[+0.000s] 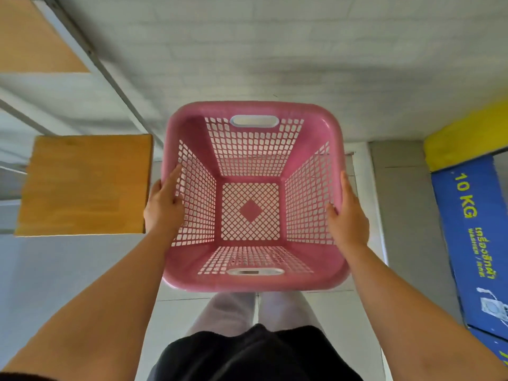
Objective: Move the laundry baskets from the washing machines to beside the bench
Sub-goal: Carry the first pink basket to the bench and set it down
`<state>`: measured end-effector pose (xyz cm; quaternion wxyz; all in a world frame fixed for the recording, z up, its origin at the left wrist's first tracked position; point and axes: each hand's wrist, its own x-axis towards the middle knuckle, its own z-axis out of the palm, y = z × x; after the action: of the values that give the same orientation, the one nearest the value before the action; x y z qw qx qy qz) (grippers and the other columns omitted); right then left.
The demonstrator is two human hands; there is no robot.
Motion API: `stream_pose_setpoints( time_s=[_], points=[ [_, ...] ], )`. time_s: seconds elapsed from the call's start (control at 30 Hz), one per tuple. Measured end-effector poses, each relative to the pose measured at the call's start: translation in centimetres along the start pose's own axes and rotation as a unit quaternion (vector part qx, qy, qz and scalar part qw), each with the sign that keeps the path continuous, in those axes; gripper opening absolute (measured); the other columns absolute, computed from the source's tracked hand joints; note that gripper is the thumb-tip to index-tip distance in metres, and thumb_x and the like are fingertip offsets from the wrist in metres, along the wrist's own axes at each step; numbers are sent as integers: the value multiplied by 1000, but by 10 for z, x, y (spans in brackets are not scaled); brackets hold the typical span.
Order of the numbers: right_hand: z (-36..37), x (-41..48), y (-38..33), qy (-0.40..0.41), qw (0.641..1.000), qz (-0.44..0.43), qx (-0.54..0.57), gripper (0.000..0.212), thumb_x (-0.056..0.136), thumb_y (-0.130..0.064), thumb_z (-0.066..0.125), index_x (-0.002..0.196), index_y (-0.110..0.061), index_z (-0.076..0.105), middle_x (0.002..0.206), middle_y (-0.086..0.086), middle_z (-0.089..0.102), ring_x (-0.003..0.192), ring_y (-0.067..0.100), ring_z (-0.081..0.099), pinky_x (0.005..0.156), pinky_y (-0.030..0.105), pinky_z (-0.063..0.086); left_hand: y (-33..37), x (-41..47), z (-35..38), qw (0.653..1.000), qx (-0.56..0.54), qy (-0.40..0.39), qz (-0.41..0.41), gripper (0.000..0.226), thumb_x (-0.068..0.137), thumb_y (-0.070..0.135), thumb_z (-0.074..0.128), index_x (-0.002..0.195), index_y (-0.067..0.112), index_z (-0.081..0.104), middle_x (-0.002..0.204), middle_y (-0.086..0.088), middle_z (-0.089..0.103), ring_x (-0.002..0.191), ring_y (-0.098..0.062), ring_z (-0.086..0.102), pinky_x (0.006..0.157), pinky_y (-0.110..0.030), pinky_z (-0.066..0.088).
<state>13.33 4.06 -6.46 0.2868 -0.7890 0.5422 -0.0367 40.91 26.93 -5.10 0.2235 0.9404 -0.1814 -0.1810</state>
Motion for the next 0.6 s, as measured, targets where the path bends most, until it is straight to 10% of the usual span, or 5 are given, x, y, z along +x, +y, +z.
stream_pose_setpoints(
  time_s=[0.23, 0.6],
  points=[
    [47, 34, -25, -31, 999, -20, -12, 79, 96, -21, 51, 150, -47, -2, 137, 6, 50, 63, 7, 58, 44, 27, 52, -40, 30, 12, 997, -35, -3, -67, 71, 85, 6, 44, 138, 54, 38, 137, -2, 50, 88, -18, 55, 54, -23, 38],
    [126, 89, -19, -27, 999, -14, -26, 74, 96, -16, 52, 153, -36, 11, 144, 4, 48, 77, 14, 58, 50, 13, 34, -72, 94, 75, 993, -15, -8, -119, 72, 90, 1, 40, 140, 53, 34, 146, -2, 40, 95, -24, 60, 47, -20, 36]
  ],
)
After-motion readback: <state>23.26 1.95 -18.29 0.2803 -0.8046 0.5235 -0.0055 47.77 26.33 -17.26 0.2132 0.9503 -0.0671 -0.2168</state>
